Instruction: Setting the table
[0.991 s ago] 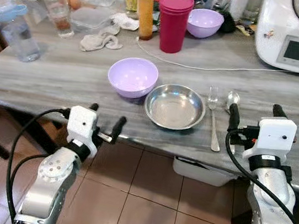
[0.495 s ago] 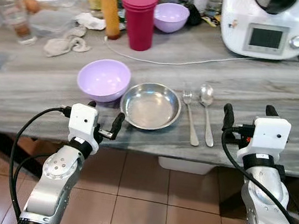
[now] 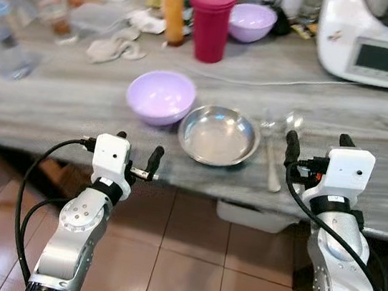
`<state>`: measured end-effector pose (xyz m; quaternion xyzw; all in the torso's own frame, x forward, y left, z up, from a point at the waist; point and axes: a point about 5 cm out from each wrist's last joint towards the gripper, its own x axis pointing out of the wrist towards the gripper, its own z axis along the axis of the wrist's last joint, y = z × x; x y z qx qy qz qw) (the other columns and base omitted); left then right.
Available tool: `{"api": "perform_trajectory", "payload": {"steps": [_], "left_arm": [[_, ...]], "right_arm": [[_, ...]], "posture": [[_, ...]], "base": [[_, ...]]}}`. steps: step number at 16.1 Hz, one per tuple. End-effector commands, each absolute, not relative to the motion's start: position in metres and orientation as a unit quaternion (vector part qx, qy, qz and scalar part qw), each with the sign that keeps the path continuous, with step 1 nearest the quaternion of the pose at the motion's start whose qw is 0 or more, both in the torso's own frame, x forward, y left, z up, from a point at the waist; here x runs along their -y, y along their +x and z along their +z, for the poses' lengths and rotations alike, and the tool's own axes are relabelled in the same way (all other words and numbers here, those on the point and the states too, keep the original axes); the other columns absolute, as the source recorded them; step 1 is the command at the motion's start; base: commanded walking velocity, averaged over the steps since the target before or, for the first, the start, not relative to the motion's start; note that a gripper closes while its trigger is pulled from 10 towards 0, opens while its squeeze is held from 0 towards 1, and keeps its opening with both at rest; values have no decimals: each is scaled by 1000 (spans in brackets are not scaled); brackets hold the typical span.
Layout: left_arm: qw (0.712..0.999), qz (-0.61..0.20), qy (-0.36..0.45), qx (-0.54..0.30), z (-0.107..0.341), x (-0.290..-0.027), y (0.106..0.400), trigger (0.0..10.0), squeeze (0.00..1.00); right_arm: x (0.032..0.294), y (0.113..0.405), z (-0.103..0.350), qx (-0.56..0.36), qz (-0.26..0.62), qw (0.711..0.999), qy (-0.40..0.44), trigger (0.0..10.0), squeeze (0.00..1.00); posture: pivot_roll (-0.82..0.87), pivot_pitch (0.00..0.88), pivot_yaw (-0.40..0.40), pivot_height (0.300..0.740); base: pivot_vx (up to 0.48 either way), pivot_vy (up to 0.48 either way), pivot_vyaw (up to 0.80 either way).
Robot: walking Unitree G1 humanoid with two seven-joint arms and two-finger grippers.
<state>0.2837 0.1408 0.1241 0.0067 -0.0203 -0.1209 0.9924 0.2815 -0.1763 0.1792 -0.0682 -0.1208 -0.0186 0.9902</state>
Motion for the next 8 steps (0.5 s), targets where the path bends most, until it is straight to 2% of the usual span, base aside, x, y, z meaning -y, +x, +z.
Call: {"api": "perform_trajectory", "payload": {"steps": [1, 8], "left_arm": [[993, -120, 13, 11, 122, -143, 283, 10000, 0], [991, -132, 16, 7, 121, -140, 284, 10000, 0]], "right_arm": [[181, 283, 174, 102, -30, 993, -49, 10000, 0], [188, 285, 171, 95, -61, 993, -40, 10000, 0]], "posture": [[-199, 125, 97, 740], [-205, 126, 101, 740]], "base": [[-311, 0, 0], [-338, 0, 0]]}}
